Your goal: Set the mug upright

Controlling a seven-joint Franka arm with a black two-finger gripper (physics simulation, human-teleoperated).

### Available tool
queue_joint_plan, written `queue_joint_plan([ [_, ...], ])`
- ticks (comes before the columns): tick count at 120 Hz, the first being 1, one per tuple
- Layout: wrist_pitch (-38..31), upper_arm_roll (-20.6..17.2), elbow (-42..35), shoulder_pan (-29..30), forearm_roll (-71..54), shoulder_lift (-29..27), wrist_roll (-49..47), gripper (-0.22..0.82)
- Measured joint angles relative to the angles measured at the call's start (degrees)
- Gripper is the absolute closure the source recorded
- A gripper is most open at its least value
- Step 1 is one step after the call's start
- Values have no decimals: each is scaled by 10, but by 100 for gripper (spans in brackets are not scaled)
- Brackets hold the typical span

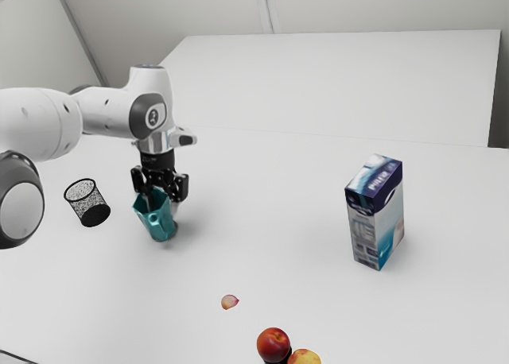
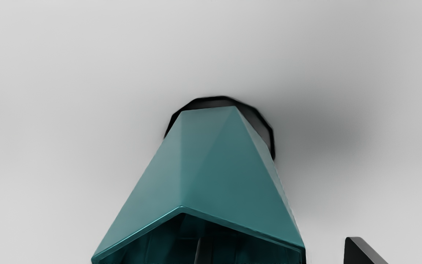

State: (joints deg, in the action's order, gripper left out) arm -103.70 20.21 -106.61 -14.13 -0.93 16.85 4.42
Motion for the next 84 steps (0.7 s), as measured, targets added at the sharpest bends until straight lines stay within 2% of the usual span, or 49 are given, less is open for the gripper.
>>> queue_joint_plan([
  [14,1,4,4,3,14,-7,1,15],
  [31,4,7,4,7,29,-27,3,8],
  [64,11,7,9,-1,12,-120,8,2],
  [84,33,7,71,-10,-29,-145,12,1],
])
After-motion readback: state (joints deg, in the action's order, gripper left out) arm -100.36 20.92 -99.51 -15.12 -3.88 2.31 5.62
